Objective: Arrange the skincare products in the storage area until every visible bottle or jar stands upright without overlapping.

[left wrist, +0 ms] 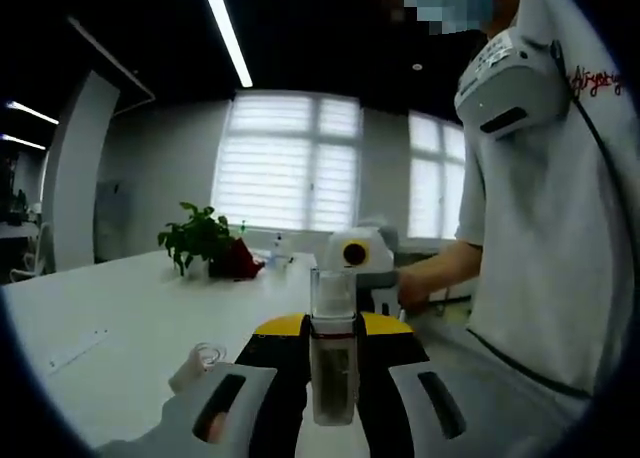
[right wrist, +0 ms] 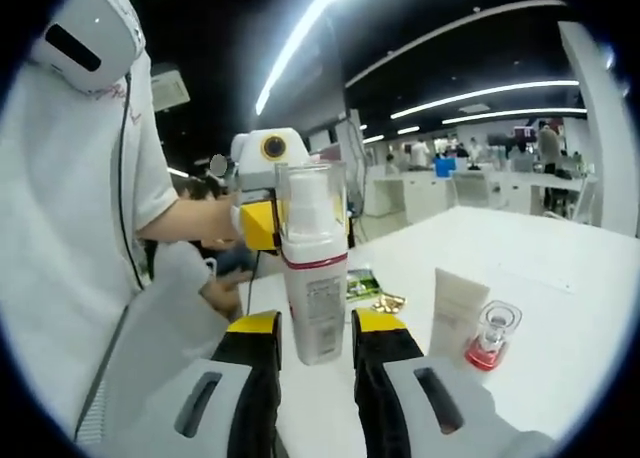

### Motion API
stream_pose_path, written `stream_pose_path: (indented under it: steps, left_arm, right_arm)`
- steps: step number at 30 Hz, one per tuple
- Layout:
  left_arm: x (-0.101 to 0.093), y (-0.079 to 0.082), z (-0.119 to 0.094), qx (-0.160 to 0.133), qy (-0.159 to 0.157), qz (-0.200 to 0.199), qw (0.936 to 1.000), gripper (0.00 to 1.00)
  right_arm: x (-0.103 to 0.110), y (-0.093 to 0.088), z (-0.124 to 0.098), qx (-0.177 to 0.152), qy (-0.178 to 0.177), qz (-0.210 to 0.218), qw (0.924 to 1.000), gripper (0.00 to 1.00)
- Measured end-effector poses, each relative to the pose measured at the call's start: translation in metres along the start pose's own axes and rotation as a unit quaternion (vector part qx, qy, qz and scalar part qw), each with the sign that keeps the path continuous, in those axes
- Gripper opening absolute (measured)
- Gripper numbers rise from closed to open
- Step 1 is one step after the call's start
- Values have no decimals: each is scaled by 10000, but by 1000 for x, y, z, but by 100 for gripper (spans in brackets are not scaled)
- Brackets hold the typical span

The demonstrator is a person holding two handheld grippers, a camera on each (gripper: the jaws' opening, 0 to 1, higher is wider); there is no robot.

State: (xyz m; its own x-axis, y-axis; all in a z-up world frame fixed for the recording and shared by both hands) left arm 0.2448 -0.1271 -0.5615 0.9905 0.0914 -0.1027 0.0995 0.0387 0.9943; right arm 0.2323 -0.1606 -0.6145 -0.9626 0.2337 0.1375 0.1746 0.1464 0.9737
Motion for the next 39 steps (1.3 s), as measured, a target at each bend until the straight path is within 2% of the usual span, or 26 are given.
stream_pose_path:
  steps: [7, 18, 26, 35, 37, 39]
  left_arm:
    - [-2, 2, 1, -50, -37, -33, 10000, 18]
    - [-1, -1, -2, 47, 12, -181, 9998, 18]
    - [-7, -6, 2, 285, -38, -127, 9995, 17]
    - [-8, -15, 11, 795, -21, 407, 9960, 20]
    - [-6, -14, 10, 757, 7, 414, 9963, 20]
    - [-5, -9, 10, 468, 2, 150, 9988, 20]
  right_arm:
    - [0, 1, -2, 14, 41, 14, 10000, 20]
    - [0, -2, -11, 435, -34, -135, 9990, 18]
    - [0, -7, -10, 638, 12, -220, 9977, 19]
    - [0, -14, -10, 931, 37, -300, 9952, 19]
    - [0, -12, -9, 878, -18, -304, 9957, 19]
    - [-1, -5, -9, 626, -68, -301, 9976, 20]
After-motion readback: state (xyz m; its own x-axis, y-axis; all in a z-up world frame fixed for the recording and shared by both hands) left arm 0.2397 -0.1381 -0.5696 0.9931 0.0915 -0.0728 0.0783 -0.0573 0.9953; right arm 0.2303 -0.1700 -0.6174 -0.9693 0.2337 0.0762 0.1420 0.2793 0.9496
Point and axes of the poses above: the point that each gripper's makers call its tool centre point, and the gripper's own axes: z roughly forward along the fingers, x roughly to its left, y roughly out of its top, the point moved 3 cm from there along -z, roughly backward along the fingers, and after that the axes turned 4 degrees about y, right-handed, at the moved point
